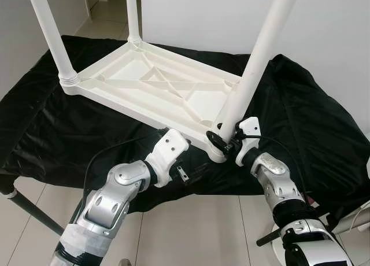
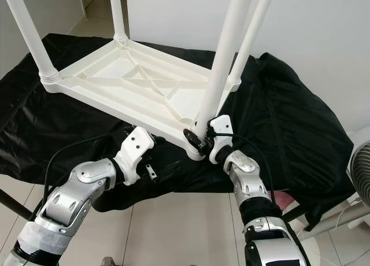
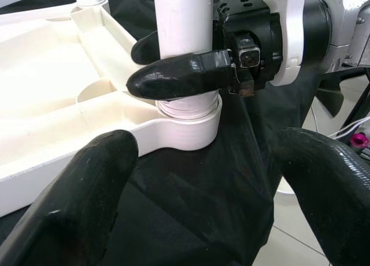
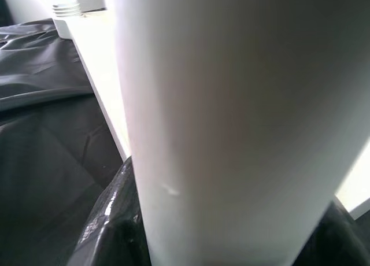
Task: Building children table
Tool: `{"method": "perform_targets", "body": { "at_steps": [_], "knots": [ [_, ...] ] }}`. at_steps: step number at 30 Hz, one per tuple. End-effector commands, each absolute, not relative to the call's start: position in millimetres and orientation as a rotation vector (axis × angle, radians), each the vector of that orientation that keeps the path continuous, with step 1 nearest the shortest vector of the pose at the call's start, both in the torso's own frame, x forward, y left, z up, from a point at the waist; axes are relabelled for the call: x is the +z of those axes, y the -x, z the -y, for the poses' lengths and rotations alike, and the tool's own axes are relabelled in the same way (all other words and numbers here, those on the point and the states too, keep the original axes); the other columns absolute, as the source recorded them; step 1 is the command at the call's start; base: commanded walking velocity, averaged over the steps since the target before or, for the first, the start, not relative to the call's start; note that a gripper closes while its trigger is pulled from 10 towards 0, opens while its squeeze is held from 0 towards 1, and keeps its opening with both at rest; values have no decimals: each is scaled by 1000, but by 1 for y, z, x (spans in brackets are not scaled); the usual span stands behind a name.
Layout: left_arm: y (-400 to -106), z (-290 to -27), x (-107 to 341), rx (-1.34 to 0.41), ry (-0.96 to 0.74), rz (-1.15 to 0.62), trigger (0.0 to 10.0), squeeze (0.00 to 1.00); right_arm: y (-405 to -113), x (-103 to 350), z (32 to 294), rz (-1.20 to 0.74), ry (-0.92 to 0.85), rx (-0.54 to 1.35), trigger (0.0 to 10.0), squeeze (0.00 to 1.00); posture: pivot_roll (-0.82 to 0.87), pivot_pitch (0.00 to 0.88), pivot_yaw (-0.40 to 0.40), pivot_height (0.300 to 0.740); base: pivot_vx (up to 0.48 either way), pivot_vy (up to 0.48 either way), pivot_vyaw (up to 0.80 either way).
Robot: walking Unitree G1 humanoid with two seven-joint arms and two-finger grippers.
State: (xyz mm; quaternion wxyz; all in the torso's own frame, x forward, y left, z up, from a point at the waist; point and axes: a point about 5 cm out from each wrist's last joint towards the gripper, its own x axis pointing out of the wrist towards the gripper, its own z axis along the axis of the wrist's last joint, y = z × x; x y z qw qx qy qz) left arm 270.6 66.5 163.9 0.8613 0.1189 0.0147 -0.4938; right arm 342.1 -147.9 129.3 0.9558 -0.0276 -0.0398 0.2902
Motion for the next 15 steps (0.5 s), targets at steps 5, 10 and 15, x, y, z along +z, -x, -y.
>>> {"method": "perform_targets", "body": {
  "at_steps": [5, 10, 15],
  "knots": [
    [-270, -64, 163, -1012, -251, -29, 10000, 0, -339, 119, 150, 53, 70, 467, 10000, 0, 55, 46, -94, 740, 0, 0, 0],
    [-271, -63, 163, -1015, -251, -27, 10000, 0, -337, 118, 151, 60, 51, 347, 10000, 0, 54, 42, -97, 740, 0, 0, 0],
    [-270, -61, 164, -1022, -251, -22, 10000, 0, -335, 115, 149, 56, -11, 172, 10000, 0, 53, 38, -99, 740, 0, 0, 0]
  ]
}}
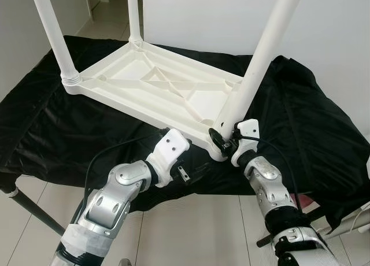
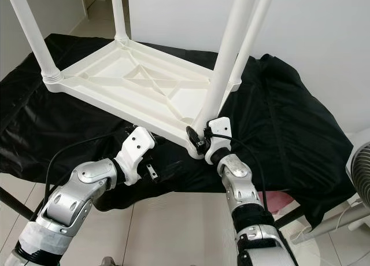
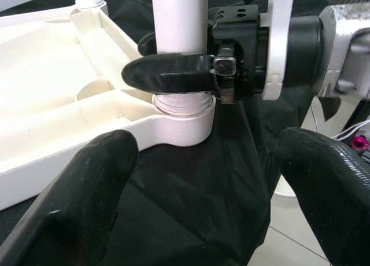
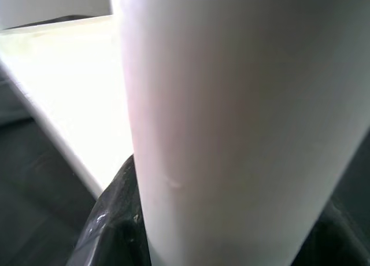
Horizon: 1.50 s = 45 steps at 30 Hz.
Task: Building children table
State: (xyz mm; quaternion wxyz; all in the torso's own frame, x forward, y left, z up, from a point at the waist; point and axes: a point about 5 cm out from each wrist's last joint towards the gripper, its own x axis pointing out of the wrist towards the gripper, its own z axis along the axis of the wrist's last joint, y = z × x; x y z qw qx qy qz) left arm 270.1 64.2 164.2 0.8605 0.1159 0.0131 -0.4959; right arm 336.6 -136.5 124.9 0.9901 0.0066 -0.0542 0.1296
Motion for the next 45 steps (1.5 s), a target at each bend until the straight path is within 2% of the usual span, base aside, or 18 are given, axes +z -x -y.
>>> {"method": "perform_targets", "body": {
  "at_steps": [1, 6, 10, 12, 15, 23, 24, 28, 29, 33, 34, 36, 37, 38, 40, 45],
  "knots": [
    [-270, -60, 164, -1023, -250, -21, 10000, 0, -333, 113, 148, 48, -16, 133, 10000, 0, 53, 38, -99, 740, 0, 0, 0],
    [-269, -59, 163, -1027, -247, -22, 10000, 0, -330, 108, 142, 29, -46, 27, 10000, 0, 54, 29, -106, 740, 0, 0, 0],
    [-269, -58, 162, -1029, -243, -22, 10000, 0, -325, 108, 129, 28, -68, -151, 10000, 0, 55, 24, -109, 740, 0, 0, 0],
    [-269, -57, 163, -1030, -241, -20, 10000, 0, -323, 109, 115, 28, -75, -128, 10000, 0, 57, 20, -111, 740, 0, 0, 0],
    [-269, -57, 163, -1031, -240, -20, 10000, 0, -324, 109, 111, 28, -81, -118, 10000, 0, 59, 15, -116, 740, 0, 0, 0],
    [-269, -56, 163, -1027, -239, -16, 10000, 0, -325, 110, 115, 33, -85, -109, 10000, 0, 64, 8, -121, 740, 0, 0, 0],
    [-269, -57, 162, -1026, -239, -17, 10000, 0, -325, 112, 114, 42, -108, -95, 10000, 667, 64, 7, -122, 740, 0, 0, 0],
    [-269, -57, 162, -1026, -239, -18, 10000, 0, -325, 113, 114, 50, -124, -84, 10000, 667, 65, 5, -124, 740, 0, 0, 0],
    [-269, -57, 162, -1023, -240, -18, 10000, 0, -323, 115, 114, 77, -116, -32, 10000, 1000, 66, 2, -128, 740, 0, 0, 0],
    [-269, -57, 162, -1020, -240, -16, 10000, 0, -320, 118, 117, 105, -117, 40, 10000, 1000, 67, 2, -129, 740, 0, 0, 0],
    [-268, -56, 162, -1019, -241, -16, 10000, 0, -318, 119, 120, 119, -106, 66, 10000, 949, 68, 2, -130, 740, 0, 0, 0],
    [-268, -56, 162, -1019, -241, -16, 10000, 0, -318, 119, 120, 119, -106, 66, 10000, 949, 68, 2, -130, 740, 0, 0, 0],
    [-268, -57, 162, -1019, -241, -17, 10000, 0, -316, 120, 124, 128, -107, 86, 10000, 196, 68, 2, -130, 740, 0, 0, 0],
    [-267, -57, 162, -1018, -241, -19, 10000, 0, -313, 120, 129, 138, -106, 118, 10000, 0, 71, 1, -135, 740, 0, 0, 0],
    [-267, -59, 160, -1014, -243, -24, 10000, 0, -309, 119, 141, 148, -102, 206, 10000, 0, 69, 0, -131, 740, 0, 0, 0],
    [-267, -60, 160, -1013, -242, -26, 10000, 0, -309, 119, 146, 149, -91, 247, 10000, 0, 68, 0, -129, 740, 0, 0, 0]
  ]
}}
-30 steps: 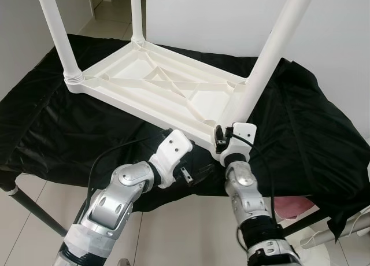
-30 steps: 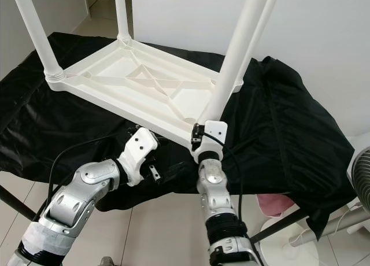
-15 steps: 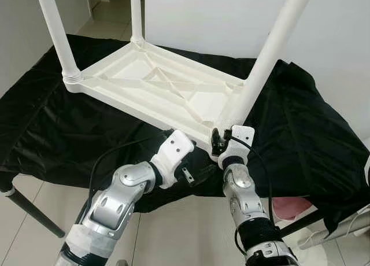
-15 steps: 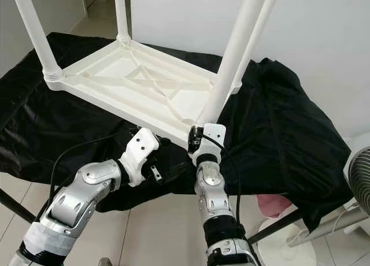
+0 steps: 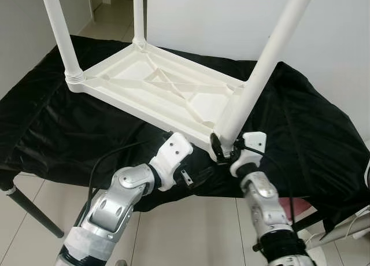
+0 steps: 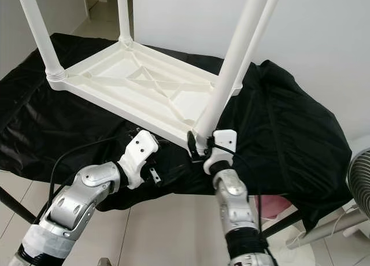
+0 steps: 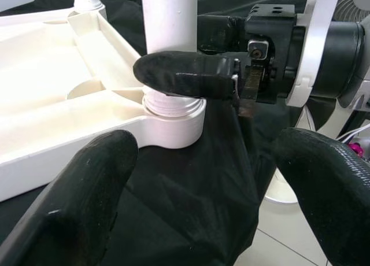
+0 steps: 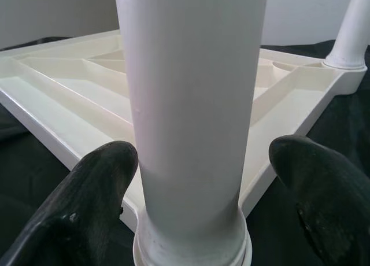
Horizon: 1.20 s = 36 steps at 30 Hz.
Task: Building children table
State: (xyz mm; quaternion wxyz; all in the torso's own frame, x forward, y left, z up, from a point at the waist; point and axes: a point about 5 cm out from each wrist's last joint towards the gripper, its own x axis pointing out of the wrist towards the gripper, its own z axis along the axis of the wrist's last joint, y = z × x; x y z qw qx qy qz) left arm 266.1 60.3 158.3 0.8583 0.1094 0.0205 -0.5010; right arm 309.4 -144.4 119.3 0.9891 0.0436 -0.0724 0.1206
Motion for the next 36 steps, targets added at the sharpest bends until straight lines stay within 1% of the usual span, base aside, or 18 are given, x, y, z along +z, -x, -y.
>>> {"method": "perform_targets", "body": {
  "at_steps": [1, 3, 4, 6, 7, 9, 15, 16, 17, 18, 28, 29, 36],
  "knots": [
    [-267, -60, 160, -1012, -242, -27, 10000, 0, -310, 120, 148, 150, -87, 263, 10000, 0, 65, 0, -127, 740, 0, 0, 0],
    [-268, -58, 160, -1019, -242, -25, 10000, 0, -315, 118, 153, 137, -36, 356, 10000, 0, 60, 0, -122, 740, 0, 0, 0],
    [-268, -58, 160, -1019, -242, -25, 10000, 0, -315, 118, 153, 137, -36, 356, 10000, 0, 60, 0, -122, 740, 0, 0, 0],
    [-269, -56, 161, -1025, -241, -23, 10000, 0, -320, 117, 155, 116, -10, 432, 10000, 0, 58, 0, -120, 740, 0, 0, 0],
    [-269, -56, 161, -1025, -241, -23, 10000, 0, -320, 117, 155, 116, -10, 432, 10000, 0, 58, 0, -120, 740, 0, 0, 0],
    [-270, -56, 161, -1026, -246, -20, 10000, 0, -325, 117, 154, 99, 6, 492, 10000, 0, 58, 0, -118, 740, 0, 0, 0],
    [-270, -56, 162, -1025, -249, -17, 10000, 0, -335, 119, 152, 83, 34, 533, 10000, 0, 63, 0, -122, 740, 0, 0, 0],
    [-271, -56, 163, -1022, -248, -14, 10000, 0, -339, 119, 151, 73, 47, 535, 4039, 0, 72, 0, -127, 740, 0, 0, 0],
    [-271, -56, 163, -1022, -248, -14, 10000, 0, -339, 119, 151, 73, 47, 535, 4039, 0, 72, 0, -127, 740, 0, 0, 0],
    [-271, -56, 163, -1019, -247, -11, 10000, 0, -342, 119, 151, 67, 55, 535, 0, 0, 76, 0, -130, 740, 0, 0, 0],
    [-269, -55, 164, -1008, -240, -9, 10000, 0, -342, 115, 157, 50, 30, 547, 0, 0, 82, 0, -128, 740, 0, 0, 0],
    [-269, -55, 164, -1009, -239, -8, 10000, 0, -342, 114, 157, 51, 28, 541, 10000, 0, 82, 0, -128, 740, 0, 0, 0],
    [-270, -54, 164, -1016, -240, -7, 10000, 0, -341, 113, 157, 58, 6, 471, 10000, 0, 72, 7, -120, 740, 0, 0, 0]
  ]
}}
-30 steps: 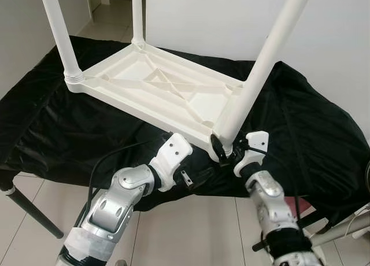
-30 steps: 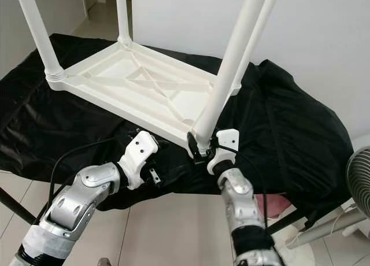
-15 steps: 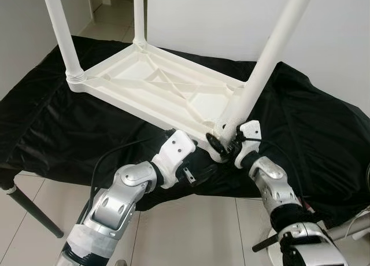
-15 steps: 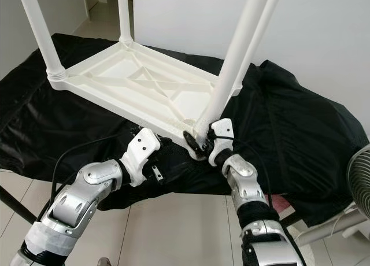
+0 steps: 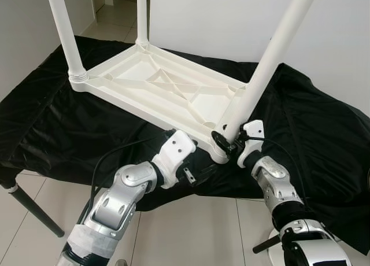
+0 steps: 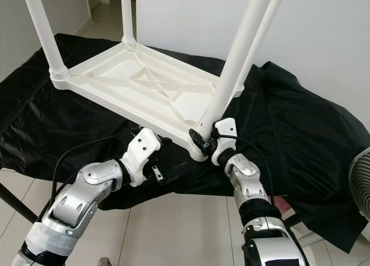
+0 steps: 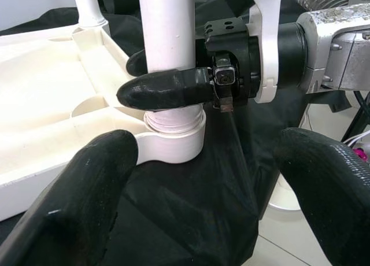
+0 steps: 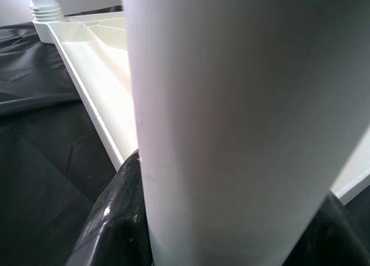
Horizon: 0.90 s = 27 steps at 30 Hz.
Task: Building children table
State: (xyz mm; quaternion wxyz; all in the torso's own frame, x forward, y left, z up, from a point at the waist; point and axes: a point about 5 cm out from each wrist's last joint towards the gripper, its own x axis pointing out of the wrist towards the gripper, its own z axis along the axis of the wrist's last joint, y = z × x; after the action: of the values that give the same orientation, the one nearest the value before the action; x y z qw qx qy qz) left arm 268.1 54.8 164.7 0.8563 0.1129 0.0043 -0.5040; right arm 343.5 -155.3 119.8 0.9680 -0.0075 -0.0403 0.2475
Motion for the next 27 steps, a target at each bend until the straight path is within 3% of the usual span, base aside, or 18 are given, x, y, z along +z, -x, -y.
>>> {"method": "perform_targets", "body": {
  "at_steps": [1, 8, 19, 22, 27],
  "knots": [
    [-270, -54, 164, -1016, -240, -7, 10000, 0, -341, 113, 157, 58, 6, 471, 10000, 0, 72, 7, -120, 740, 0, 0, 0],
    [-269, -53, 164, -1022, -239, -8, 10000, 0, -336, 110, 157, 59, 8, 287, 10000, 0, 67, 9, -118, 740, 0, 0, 0],
    [-269, -53, 164, -1025, -240, -9, 10000, 0, -316, 100, 132, 23, -91, -7, 10000, 0, 64, 19, -114, 740, 0, 0, 0],
    [-269, -52, 165, -1027, -238, -9, 10000, 0, -311, 103, 112, 25, -144, 23, 10000, 0, 65, 21, -109, 740, 0, 0, 0],
    [-270, -52, 165, -1029, -237, -9, 10000, 0, -309, 107, 108, 39, -146, 52, 10000, 0, 61, 22, -107, 740, 0, 0, 0]
  ]
}}
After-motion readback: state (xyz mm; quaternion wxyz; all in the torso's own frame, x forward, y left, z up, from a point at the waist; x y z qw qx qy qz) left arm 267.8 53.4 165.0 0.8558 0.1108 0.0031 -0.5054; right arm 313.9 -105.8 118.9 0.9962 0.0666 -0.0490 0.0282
